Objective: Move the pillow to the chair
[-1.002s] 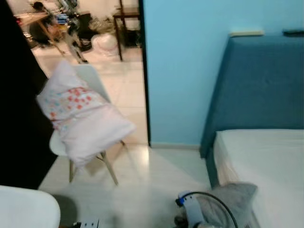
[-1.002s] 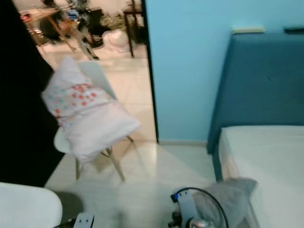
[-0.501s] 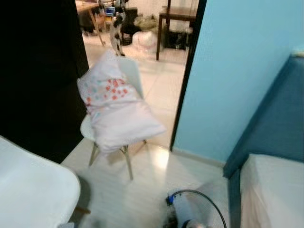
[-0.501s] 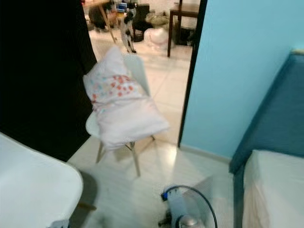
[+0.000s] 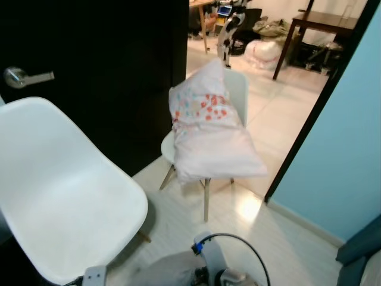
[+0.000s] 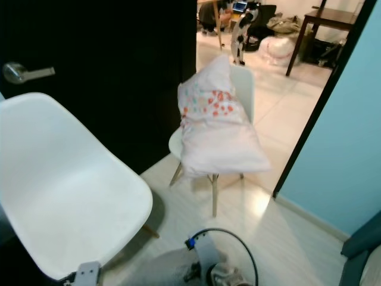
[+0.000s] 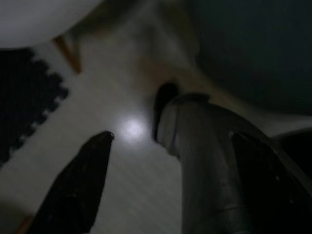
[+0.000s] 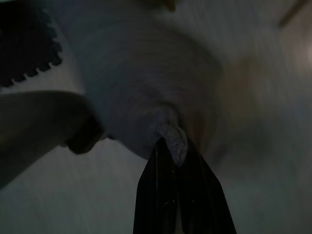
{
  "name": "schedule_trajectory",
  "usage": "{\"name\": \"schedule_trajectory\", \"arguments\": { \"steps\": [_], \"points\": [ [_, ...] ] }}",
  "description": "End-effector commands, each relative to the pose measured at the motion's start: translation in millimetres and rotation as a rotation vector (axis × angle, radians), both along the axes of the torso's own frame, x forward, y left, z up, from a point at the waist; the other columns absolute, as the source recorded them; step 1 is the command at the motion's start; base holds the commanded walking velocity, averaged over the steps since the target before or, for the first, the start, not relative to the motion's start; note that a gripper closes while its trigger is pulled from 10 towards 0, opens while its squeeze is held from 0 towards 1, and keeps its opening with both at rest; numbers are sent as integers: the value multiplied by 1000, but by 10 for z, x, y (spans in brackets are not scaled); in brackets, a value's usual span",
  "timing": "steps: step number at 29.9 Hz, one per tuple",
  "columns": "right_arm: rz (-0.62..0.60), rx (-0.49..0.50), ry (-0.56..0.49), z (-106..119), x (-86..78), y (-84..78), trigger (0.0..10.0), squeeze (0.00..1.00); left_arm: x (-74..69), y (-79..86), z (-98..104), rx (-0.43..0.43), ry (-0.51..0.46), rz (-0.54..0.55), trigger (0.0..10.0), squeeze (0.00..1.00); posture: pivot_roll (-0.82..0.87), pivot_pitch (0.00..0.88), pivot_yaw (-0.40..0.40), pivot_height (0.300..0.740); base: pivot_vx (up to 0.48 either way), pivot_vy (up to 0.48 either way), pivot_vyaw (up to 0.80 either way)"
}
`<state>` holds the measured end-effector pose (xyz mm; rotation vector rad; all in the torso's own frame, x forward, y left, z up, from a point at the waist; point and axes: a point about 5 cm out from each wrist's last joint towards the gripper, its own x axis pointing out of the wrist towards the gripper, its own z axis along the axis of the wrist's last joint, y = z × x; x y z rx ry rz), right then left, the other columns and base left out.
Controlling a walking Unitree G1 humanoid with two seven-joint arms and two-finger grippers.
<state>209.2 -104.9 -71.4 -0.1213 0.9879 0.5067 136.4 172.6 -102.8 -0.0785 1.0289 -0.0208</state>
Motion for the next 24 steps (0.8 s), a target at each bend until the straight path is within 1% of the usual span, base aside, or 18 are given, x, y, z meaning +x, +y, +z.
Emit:
{"name": "schedule_trajectory", "arguments": {
  "steps": [1,2,3,4,6,7,8,10,12,14,18,19,20,22,24],
  "points": [
    [11,6,-27,28,39,37,10000,0,-82,-50,-33,-5,35,-57,10000,0,75,0,-65,740,0,0,769],
    [14,6,-36,39,57,32,10000,0,-76,-62,-32,-6,34,-70,10000,0,75,0,-65,740,0,0,769],
    [31,2,-51,54,82,28,10000,0,-63,-42,-27,-13,32,-42,10000,0,72,0,-69,740,0,0,769],
    [31,2,-51,54,82,28,10000,0,-63,-42,-27,-13,32,-42,10000,0,72,0,-69,740,0,0,769],
    [45,0,-74,87,134,29,10000,0,-41,17,-17,-27,29,13,10000,0,69,0,-71,740,0,0,769],
    [45,0,-74,87,134,29,10000,0,-41,17,-17,-27,29,13,10000,0,69,0,-71,740,0,0,769],
    [44,3,-93,123,189,41,10000,0,-25,54,-8,-27,26,16,10000,0,62,0,-65,740,0,0,769],
    [42,4,-98,134,206,45,10000,0,-25,57,-8,-28,27,14,10000,0,61,0,-64,740,0,0,769],
    [37,7,-103,144,221,47,10000,0,-30,53,-10,-32,28,13,10000,0,61,0,-65,740,0,0,769],
    [31,17,-107,149,224,70,10000,0,-84,-29,-32,-58,39,3,10000,0,64,5,-67,740,0,0,769],
    [35,27,-109,154,226,88,10000,0,-92,-49,-36,-65,39,13,10000,0,71,12,-75,740,0,0,769],
    [39,49,-115,170,239,121,10000,0,-89,-36,-34,-74,33,53,10000,0,75,17,-79,740,0,0,769],
    [44,58,-118,178,246,136,10000,0,-88,-30,-34,-76,31,64,10000,0,76,18,-79,740,0,0,769],
    [51,78,-127,204,272,168,10000,0,-88,-27,-33,-78,31,66,10000,0,77,22,-82,740,0,0,769],
    [74,113,-154,267,336,237,10000,0,-95,-27,-35,-83,31,65,10000,0,77,26,-82,740,0,0,769]
  ]
}}
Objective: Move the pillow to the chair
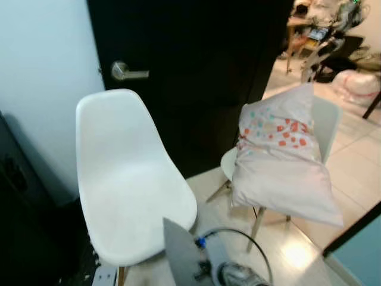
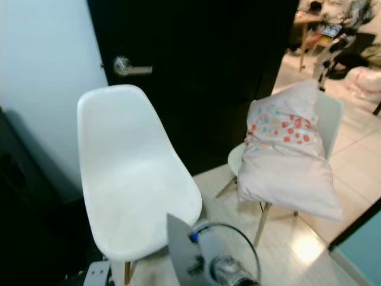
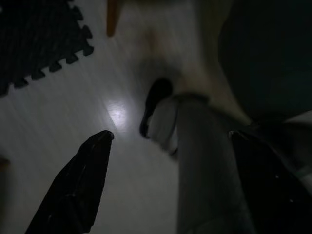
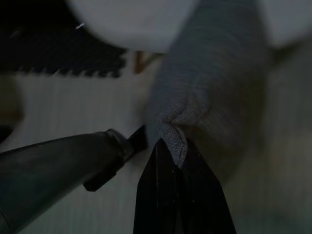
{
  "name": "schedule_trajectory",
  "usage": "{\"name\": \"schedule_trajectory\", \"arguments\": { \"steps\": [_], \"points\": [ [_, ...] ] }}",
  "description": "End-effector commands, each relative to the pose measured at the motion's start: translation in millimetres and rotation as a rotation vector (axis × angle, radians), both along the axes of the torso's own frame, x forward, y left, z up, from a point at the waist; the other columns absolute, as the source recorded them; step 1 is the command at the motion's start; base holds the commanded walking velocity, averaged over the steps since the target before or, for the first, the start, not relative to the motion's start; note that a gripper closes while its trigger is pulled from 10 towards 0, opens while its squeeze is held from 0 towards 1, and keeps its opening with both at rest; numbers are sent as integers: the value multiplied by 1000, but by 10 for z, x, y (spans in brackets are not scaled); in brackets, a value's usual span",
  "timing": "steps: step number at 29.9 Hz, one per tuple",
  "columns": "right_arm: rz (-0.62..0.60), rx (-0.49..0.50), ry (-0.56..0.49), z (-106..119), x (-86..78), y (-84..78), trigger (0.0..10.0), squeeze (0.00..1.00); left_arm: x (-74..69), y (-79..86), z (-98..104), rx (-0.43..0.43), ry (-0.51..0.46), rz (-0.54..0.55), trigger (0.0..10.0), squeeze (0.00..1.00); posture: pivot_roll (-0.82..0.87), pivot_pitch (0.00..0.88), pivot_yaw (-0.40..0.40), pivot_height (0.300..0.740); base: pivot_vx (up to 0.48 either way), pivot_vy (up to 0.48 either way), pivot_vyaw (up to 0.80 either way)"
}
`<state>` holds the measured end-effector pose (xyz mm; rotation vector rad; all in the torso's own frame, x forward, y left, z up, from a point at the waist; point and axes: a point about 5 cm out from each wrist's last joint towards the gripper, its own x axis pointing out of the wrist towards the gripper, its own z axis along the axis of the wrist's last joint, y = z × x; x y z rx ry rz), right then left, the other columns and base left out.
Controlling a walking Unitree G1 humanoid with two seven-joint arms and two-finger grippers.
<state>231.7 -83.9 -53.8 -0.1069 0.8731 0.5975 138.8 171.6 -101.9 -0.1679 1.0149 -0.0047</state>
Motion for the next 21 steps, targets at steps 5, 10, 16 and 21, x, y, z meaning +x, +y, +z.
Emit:
{"name": "schedule_trajectory", "arguments": {
  "steps": [5,10,16,21],
  "points": [
    [64,88,-108,207,217,152,10000,0,-122,-16,-44,-19,40,10,10000,0,82,30,-85,740,0,0,769],
    [170,159,-168,363,323,310,10000,0,-115,-10,-40,-21,35,15,10000,0,90,30,-87,740,0,0,769],
    [246,299,-219,575,456,431,10000,0,-91,-11,-31,-21,21,24,10000,0,103,28,-90,740,0,0,766],
    [243,425,-259,777,601,474,10000,0,-79,-2,-26,-20,14,28,10000,0,102,28,-89,740,0,0,756]
  ]
}}
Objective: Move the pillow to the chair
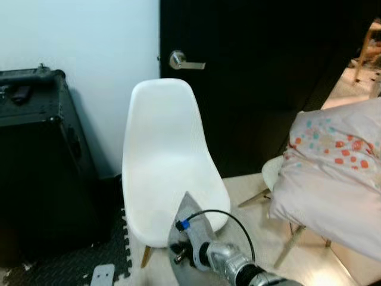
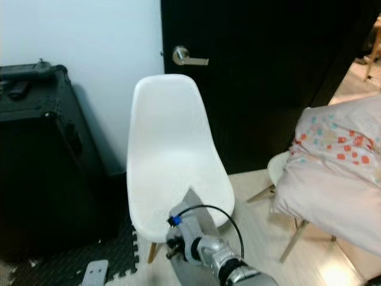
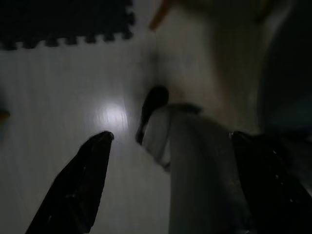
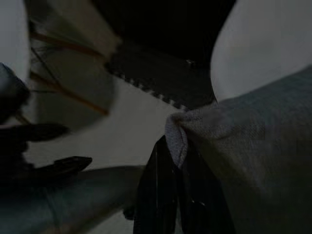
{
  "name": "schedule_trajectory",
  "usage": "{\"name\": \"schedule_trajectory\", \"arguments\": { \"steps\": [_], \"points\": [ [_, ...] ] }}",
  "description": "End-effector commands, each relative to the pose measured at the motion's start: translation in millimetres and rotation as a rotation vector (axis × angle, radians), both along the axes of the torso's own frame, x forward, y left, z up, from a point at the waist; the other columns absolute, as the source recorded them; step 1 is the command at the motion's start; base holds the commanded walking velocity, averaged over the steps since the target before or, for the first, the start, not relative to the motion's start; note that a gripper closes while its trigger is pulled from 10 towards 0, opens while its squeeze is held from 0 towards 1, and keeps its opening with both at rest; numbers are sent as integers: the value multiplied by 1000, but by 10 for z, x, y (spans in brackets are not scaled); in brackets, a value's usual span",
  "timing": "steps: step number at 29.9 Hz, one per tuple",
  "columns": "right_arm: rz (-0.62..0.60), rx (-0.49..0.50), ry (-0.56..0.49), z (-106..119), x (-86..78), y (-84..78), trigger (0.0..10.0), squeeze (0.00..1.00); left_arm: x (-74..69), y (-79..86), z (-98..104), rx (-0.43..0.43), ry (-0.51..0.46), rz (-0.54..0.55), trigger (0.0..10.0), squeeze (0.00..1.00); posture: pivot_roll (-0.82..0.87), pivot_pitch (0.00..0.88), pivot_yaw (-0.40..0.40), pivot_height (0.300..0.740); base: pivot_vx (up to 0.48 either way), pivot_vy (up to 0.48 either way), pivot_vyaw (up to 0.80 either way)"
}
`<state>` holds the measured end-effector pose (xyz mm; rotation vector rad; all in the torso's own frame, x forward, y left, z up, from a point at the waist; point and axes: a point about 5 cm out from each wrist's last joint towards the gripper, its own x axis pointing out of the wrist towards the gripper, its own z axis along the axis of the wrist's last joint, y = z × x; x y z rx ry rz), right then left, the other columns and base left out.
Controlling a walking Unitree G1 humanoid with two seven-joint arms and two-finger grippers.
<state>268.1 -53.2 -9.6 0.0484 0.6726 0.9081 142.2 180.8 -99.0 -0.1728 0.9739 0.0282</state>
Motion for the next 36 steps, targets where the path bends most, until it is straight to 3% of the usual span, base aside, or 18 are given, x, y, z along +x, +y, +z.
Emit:
{"name": "schedule_trajectory", "arguments": {
  "steps": [1,3,5,11,19,27,36],
  "points": [
    [5,180,-159,409,292,175,10000,0,-111,-92,-54,-32,50,-5,10000,0,101,28,-88,740,0,0,756],
    [-6,217,-170,477,342,179,10000,0,-109,-91,-53,-32,49,-5,10000,0,101,28,-87,740,0,0,756],
    [-48,289,-216,671,492,183,10000,0,-97,-89,-47,-25,42,-13,10000,0,99,28,-88,740,0,0,741],
    [-77,358,-274,885,628,210,10000,0,-85,-87,-41,-13,31,-21,10000,0,105,21,-97,740,0,0,736],
    [-269,256,-282,875,734,112,10000,0,-24,-4,-6,19,-11,9,10000,0,116,11,-104,740,0,0,261],
    [-326,245,-214,797,719,75,10000,0,270,304,166,130,-115,-18,10000,0,128,7,-100,740,0,0,-100],
    [-364,302,-200,818,727,90,10000,0,410,246,222,147,-146,-103,10000,0,122,20,-77,740,0,0,-711]
  ]
}}
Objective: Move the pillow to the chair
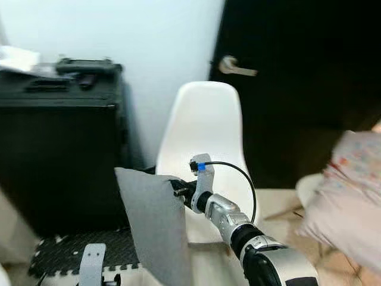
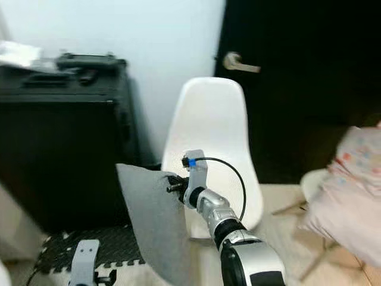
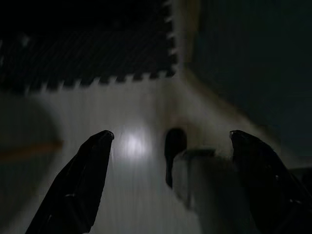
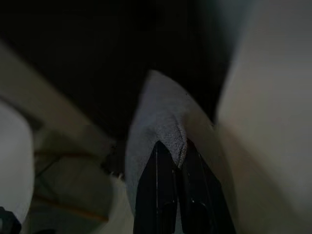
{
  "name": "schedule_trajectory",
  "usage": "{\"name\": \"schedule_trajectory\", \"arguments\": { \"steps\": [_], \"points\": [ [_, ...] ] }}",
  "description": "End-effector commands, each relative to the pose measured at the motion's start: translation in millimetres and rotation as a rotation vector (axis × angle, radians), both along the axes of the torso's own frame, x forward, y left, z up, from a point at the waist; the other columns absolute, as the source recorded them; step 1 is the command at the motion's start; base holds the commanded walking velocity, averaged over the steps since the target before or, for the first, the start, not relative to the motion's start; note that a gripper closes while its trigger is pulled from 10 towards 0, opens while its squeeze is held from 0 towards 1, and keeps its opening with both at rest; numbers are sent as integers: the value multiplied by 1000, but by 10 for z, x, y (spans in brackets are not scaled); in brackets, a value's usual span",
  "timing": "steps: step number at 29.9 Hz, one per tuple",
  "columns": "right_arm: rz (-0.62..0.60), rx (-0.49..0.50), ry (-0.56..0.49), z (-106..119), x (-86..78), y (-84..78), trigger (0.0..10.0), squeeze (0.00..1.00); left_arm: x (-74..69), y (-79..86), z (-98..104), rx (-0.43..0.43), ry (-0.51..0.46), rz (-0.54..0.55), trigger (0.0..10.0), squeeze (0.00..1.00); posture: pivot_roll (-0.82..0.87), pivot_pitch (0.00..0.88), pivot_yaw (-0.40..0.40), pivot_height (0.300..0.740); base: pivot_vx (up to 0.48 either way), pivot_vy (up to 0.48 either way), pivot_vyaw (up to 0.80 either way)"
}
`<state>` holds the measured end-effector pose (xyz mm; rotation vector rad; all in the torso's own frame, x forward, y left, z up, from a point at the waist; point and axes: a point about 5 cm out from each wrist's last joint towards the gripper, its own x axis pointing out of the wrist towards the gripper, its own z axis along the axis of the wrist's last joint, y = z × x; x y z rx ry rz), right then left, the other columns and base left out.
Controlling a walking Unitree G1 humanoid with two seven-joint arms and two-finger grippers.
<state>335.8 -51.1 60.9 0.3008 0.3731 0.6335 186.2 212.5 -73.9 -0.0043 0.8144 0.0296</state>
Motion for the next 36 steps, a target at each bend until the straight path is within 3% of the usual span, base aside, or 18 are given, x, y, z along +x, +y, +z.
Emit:
{"name": "schedule_trajectory", "arguments": {
  "steps": [1,5,18,22,25,26,29,36],
  "points": [
    [-4,49,-39,112,50,70,10000,0,-29,-72,-29,-2,16,-39,10000,0,122,20,-77,740,0,0,0],
    [-30,99,-58,170,83,56,10000,0,-115,-171,-90,-8,55,-68,10000,0,114,26,-68,740,63,0,0],
    [-90,171,-56,244,157,-53,10000,0,-335,-242,-200,-27,126,-47,10000,0,107,27,-62,740,262,0,0],
    [-64,249,-81,353,198,-31,10000,0,-349,-250,-206,-25,129,-49,10000,0,107,25,-59,740,291,0,0],
    [-52,436,-123,597,298,-30,10000,0,-358,-266,-212,-26,135,-54,10000,0,105,23,-55,740,298,0,0],
    [-52,436,-123,597,298,-30,10000,0,-358,-266,-212,-26,135,-54,10000,0,105,23,-55,740,300,0,0],
    [-90,579,-128,742,375,-100,10000,0,-347,-277,-210,-26,134,-63,10000,0,107,23,-53,740,300,0,0],
    [-125,567,-131,757,402,-145,10000,0,-338,-286,-207,-26,132,-71,10000,0,106,26,-50,740,301,0,0]
  ]
}}
